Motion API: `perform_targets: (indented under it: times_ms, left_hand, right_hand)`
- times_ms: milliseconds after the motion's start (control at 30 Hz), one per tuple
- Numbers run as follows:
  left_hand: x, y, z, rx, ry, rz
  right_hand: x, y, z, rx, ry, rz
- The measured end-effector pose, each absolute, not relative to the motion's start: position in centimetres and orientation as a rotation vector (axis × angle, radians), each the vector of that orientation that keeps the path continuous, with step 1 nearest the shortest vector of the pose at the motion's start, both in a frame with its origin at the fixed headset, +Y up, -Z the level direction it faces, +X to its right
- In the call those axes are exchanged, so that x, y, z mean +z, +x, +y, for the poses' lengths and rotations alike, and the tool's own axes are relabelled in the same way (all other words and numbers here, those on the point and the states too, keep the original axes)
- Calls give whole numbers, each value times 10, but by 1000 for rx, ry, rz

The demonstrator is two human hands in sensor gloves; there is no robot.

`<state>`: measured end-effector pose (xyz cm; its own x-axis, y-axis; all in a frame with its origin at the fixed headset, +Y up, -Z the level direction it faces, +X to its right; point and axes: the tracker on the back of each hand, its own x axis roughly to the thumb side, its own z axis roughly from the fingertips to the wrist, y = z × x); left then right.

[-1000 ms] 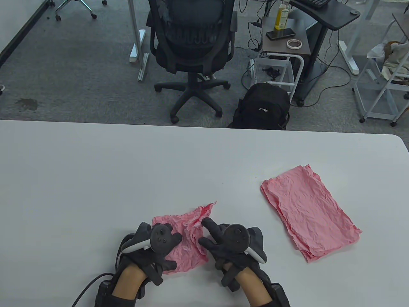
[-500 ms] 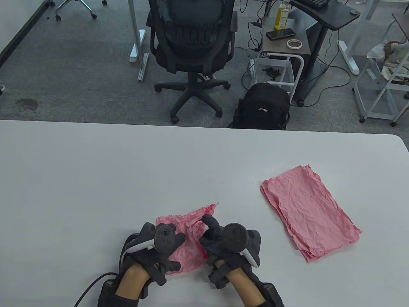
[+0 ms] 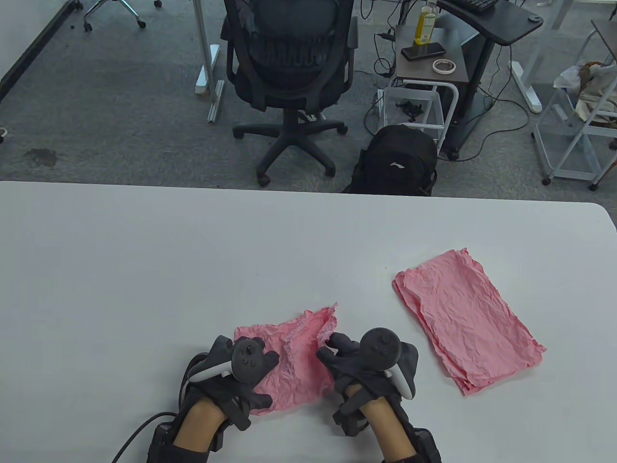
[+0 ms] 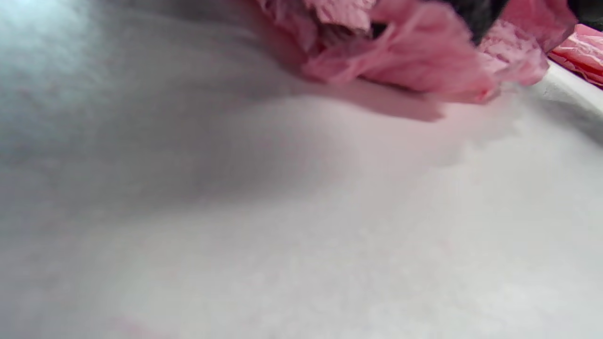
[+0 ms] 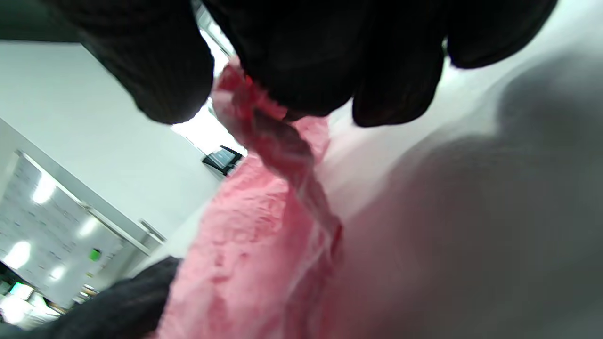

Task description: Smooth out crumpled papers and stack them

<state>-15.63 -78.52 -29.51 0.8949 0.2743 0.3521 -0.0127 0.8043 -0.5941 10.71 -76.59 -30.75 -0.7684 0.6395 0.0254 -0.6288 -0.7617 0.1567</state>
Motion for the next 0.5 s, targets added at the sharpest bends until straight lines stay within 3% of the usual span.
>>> perform_targets:
  times_ms: [233,500]
  left_hand:
    - [-295,-156,-785,162,-622,-443]
    - [-295,-158,-784,151,-618,-404]
  right_hand:
    - [-312,95,-771,2513,146,179]
    - [-313,139,-765,1954,-43,44]
